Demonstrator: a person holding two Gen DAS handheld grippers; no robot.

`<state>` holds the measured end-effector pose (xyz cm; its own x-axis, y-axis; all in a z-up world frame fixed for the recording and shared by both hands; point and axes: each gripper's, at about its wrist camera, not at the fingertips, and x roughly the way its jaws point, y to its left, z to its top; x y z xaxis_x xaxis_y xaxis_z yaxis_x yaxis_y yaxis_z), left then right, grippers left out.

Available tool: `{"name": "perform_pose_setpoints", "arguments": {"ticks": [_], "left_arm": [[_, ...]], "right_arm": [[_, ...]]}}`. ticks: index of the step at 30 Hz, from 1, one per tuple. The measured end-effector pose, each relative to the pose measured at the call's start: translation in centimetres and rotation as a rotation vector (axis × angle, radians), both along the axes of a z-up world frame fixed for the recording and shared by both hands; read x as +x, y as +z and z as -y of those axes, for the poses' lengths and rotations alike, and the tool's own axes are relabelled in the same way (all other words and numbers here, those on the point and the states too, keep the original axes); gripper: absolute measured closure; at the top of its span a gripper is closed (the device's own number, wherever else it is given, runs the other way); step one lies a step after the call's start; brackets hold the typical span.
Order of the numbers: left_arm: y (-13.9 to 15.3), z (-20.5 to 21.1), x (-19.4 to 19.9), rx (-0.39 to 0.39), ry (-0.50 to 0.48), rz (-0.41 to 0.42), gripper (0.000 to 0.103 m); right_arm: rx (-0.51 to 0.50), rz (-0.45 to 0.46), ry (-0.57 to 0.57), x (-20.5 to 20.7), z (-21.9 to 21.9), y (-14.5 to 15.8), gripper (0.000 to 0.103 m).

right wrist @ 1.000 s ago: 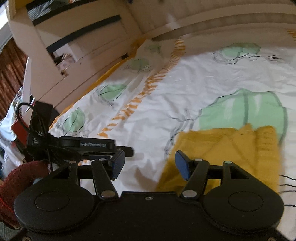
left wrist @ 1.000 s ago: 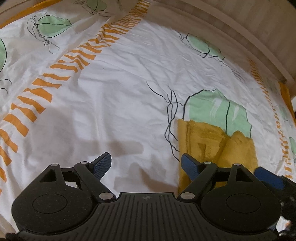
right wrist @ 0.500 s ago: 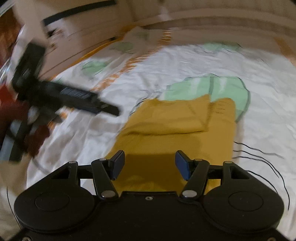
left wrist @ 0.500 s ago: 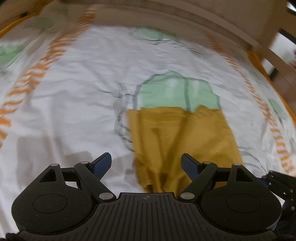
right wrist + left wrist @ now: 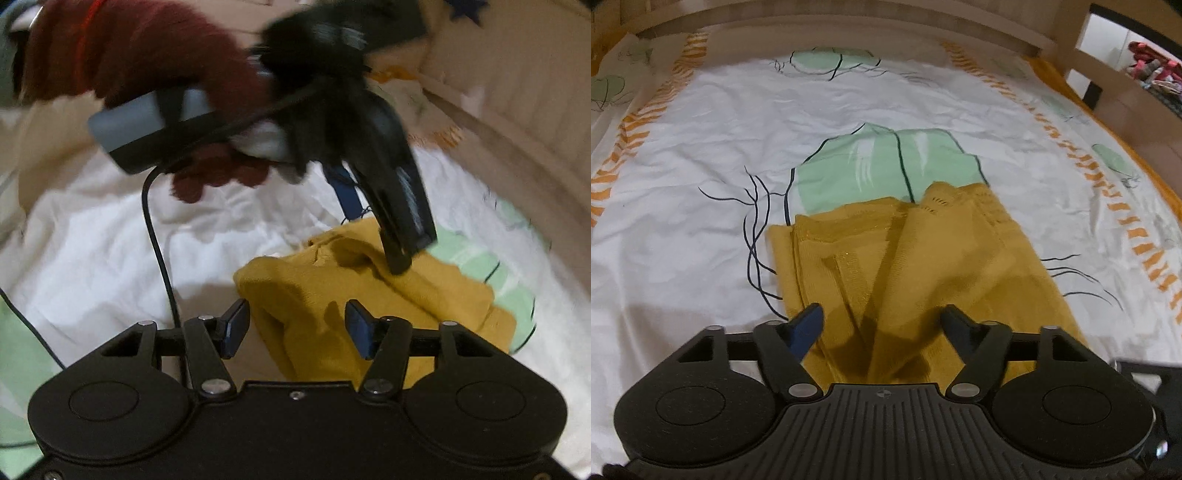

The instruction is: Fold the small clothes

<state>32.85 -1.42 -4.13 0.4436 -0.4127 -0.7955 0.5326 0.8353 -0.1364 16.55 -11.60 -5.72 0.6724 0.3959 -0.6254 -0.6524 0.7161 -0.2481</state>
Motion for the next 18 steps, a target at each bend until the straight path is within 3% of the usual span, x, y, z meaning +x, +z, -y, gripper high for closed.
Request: {"name": "perform_pose_setpoints", "arguments": {"ticks": [4,8,9,13,16,18], "left_arm": [[-1.1,-0.3,1.5,-0.057,0.045,-0.069,0.055],[-1.4,-1.3,2.6,-0.145,0.1,-0.098,0.082],[-1.3,-1.6,2.8,-0.161,0.122,-0.096,0.085],[-0.6,-2.7,3.0,-0.172,0.219,-0.059,0.09],[-0.1,-4.1,3.3,-0.192,0.287,-0.041,0.09],[0.0,-5.0,3.4,-0.19,0.328,-0.037,0.09]], "right_arm": [[-0.02,0.036,0.032,-0.2,-0.8,-0.5,0.059],[0.032,0.027,0.009,-0.3,-0.4,-0.2,0.082],[0.068,0.011,-0.006,-0.1,-0.1,0.0,0.088],[0.221,-0.062,-0.078,0.5,1.4,0.9,0.091],[0.396,-0.143,-0.137,0.9,2.6,1.4,0.091],[0.411,-0.18,-0.144,1.2,2.3,0.7,0.091]]}}
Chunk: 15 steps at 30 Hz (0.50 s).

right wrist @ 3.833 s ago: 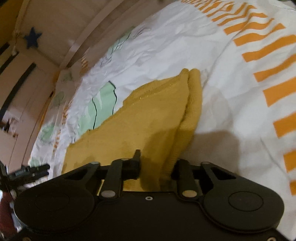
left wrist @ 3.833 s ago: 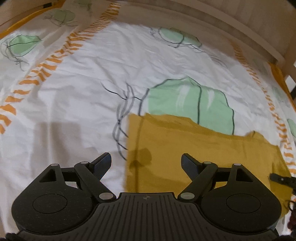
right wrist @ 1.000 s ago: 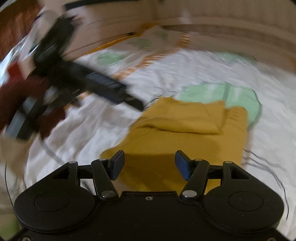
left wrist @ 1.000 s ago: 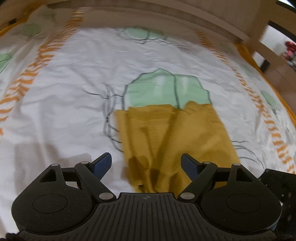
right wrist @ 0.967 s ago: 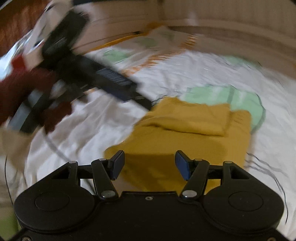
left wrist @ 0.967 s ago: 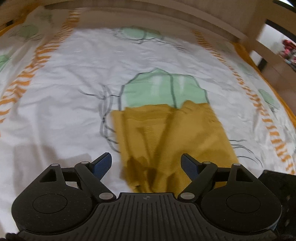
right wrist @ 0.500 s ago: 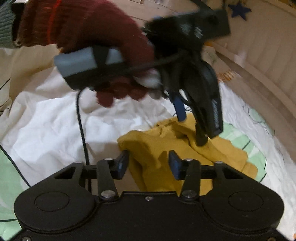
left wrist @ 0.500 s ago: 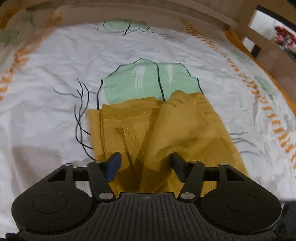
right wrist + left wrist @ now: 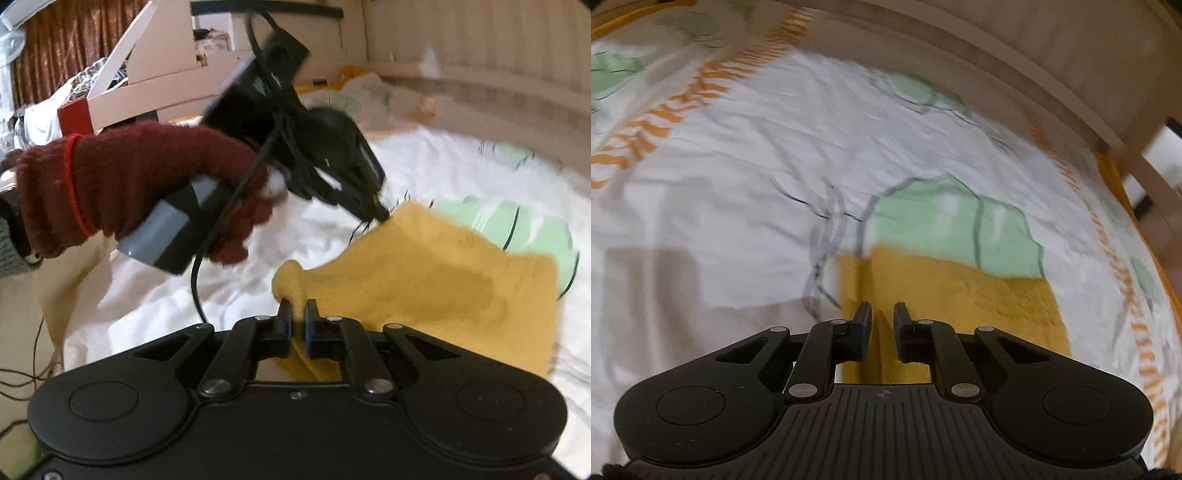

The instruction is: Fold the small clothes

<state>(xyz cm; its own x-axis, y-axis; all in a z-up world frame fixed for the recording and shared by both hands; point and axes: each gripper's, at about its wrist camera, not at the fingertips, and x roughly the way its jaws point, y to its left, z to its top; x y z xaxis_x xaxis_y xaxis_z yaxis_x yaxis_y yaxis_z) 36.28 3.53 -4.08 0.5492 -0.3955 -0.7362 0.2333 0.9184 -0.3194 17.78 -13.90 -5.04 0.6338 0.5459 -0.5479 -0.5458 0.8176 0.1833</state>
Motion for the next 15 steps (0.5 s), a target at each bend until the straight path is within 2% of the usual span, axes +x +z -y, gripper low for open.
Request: {"name": "perform_pose_setpoints", "arguments": {"ticks": [3,7,10,12,14,15], "left_arm": [[-0.1,-1.0,0.2,0.006,0.051,-0.012,0.09],[-0.1,-1.2,0.5,0.006,0.055,-0.027,0.09],[0.2,-0.6,0.3,0.003,0.019,-0.032,0.088],[0.5,-0.3,-0.2,0.007,-0.002,-0.028,0.08],[0.5,0.0,-0.6,0.012,-0.026,-0.033,0.078],[0.5,0.1,-0.8,0.011,-0.035,-0.037,0.076]], "right_arm": [[-0.018,-0.026,0.021,0.0,-0.8,-1.1,0.089],[-0.036,-0.037,0.038,0.1,-0.5,-1.8,0.08],[-0.036,-0.037,0.082,-0.8,-0.7,-1.4,0.076],[-0.021,-0.037,0.123,-1.2,-1.1,-1.2,0.07],[0.0,-0.033,0.151,-1.7,-0.9,-0.8,0.07],[0.006,-0.033,0.153,-1.8,-0.7,-0.6,0.066]]}}
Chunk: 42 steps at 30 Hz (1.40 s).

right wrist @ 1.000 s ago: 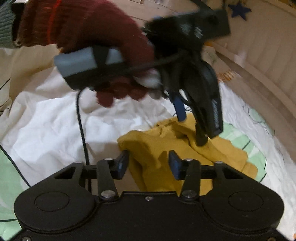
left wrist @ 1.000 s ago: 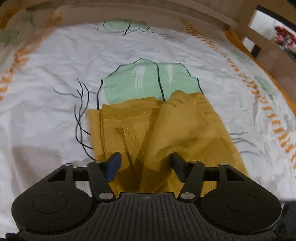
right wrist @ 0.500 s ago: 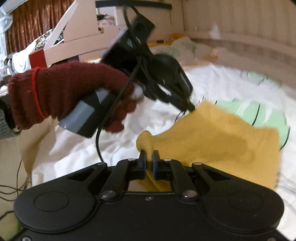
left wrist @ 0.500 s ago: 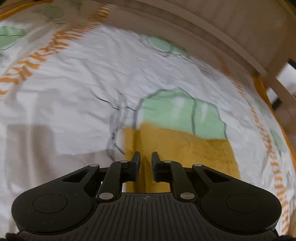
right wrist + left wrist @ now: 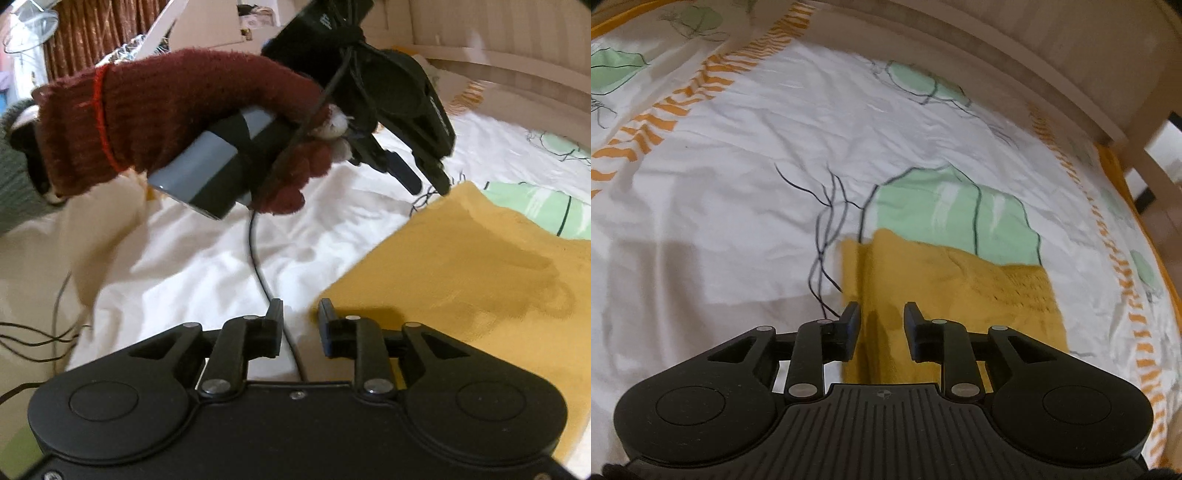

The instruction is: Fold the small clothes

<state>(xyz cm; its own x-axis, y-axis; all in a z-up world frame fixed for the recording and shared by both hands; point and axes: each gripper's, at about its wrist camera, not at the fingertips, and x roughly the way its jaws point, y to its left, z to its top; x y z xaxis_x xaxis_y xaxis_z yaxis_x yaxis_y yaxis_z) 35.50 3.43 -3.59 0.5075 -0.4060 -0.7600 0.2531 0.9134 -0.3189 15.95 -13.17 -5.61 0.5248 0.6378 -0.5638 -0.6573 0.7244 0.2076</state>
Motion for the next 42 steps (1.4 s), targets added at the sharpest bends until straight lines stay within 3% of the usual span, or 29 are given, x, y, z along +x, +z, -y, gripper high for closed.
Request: {"name": "perform_pose_setpoints", "arguments": {"ticks": [4,8,11,18,21,30,42], "left_arm": [[0.0,-0.3,-0.9,-0.021,-0.009,-0.026,0.066],[-0.1,-1.1,-2.3,-0.073,-0.016,-0.055,0.041],[-0.4,-1.5,-3.7,-0.08,-0.033,-0.068,0.032],[-2.5,-2.2,-5.8,-0.116,-0.016,-0.157,0.024],[-3.3,-2.7,-6.3,-0.138,0.004,-0.189,0.024],[-4.3,-0.7,-6.1,-0.166,-0.038,-0.234,0.015],[-5.9,1.8,-3.5,-0.255,-0.071,-0.266,0.008]], "right_arm": [[0.062,-0.03,-0.066,0.3,2.3,1.0,0.053],[0.151,-0.091,-0.227,1.2,6.7,1.8,0.038],[0.214,-0.132,-0.366,2.0,10.1,1.8,0.025],[0.334,-0.258,-0.609,4.5,16.8,0.4,0.005],[0.381,-0.314,-0.658,5.8,18.8,-0.6,0.004],[0.488,-0.439,-0.593,9.7,19.4,-4.1,0.003],[0.607,-0.483,-0.49,12.6,19.6,-5.6,0.0]]}}
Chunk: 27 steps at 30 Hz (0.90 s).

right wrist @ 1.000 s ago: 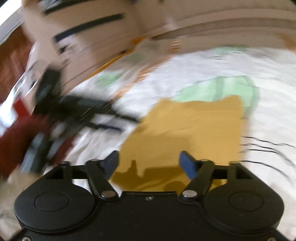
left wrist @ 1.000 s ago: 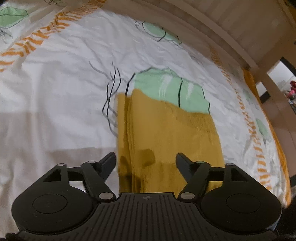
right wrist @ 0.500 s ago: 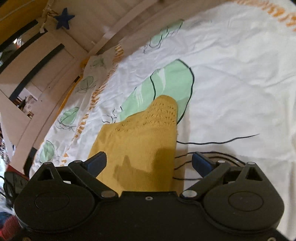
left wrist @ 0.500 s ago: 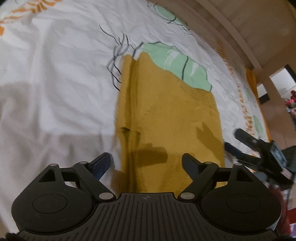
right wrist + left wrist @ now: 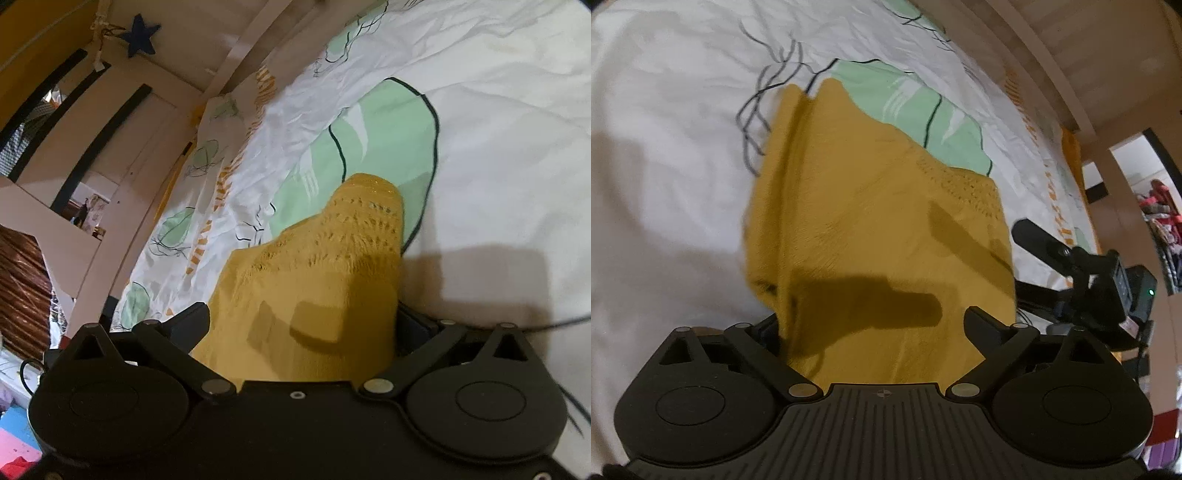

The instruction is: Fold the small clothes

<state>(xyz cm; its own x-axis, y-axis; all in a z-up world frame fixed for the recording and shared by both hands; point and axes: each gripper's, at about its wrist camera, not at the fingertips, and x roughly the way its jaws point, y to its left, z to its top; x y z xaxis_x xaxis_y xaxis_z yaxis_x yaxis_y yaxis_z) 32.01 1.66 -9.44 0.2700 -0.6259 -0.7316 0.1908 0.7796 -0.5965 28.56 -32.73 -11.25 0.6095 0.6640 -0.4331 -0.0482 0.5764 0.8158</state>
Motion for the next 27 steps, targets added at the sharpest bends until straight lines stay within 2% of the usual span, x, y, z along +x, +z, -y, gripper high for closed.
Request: {"name": "perform_pose_setpoints", "arguments": {"ticks": [5,10,13,14,15,16,17,18,19,20,23,27], "left_arm": [[0.2,0.6,-0.5,-0.009,-0.03,0.0,0.008],[0.1,0.2,-2.1,-0.049,-0.044,-0.033,0.013],[0.2,-0.2,-2.6,-0.059,-0.035,-0.06,0.023],[0.2,-0.5,-2.6,-0.066,-0.031,-0.071,0.031],[0.1,-0.7,-2.6,-0.066,-0.026,-0.079,0.046],[-0.1,-0.9,-2.4,-0.066,-0.021,-0.087,0.056],[-0.4,-1.2,-2.2,-0.079,-0.012,-0.105,0.08],[-0.8,-1.4,-2.0,-0.103,-0.006,-0.13,0.086],[-1.3,-1.6,-1.8,-0.139,0.0,-0.156,0.086],[-1.6,-1.6,-1.5,-0.153,-0.001,-0.166,0.087],[-1.0,-1.3,-2.0,-0.151,-0.038,-0.143,0.087],[-0.9,-1.2,-3.9,-0.206,-0.06,-0.186,0.087]], "right_arm": [[0.062,-0.007,-0.007,0.9,0.8,-0.5,0.0],[0.04,-0.001,0.03,0.9,0.5,-0.2,0.0],[0.035,0.02,0.044,0.5,0.6,-0.2,0.001],[0.037,0.024,0.044,0.4,0.6,-0.2,0.001],[0.034,0.024,0.044,0.4,0.6,-0.2,0.003],[0.019,0.015,0.038,0.4,0.6,-0.1,0.007],[-0.004,-0.002,0.033,0.5,0.5,0.1,0.027],[-0.035,-0.032,0.029,0.6,0.4,0.1,0.055],[-0.054,-0.076,0.023,0.6,0.4,0.0,0.059],[-0.032,-0.095,0.012,0.4,0.6,-0.1,0.06],[-0.029,-0.11,-0.027,-0.8,0.7,0.7,0.061],[-0.073,-0.124,-0.037,-3.5,0.6,2.6,0.061]]}}
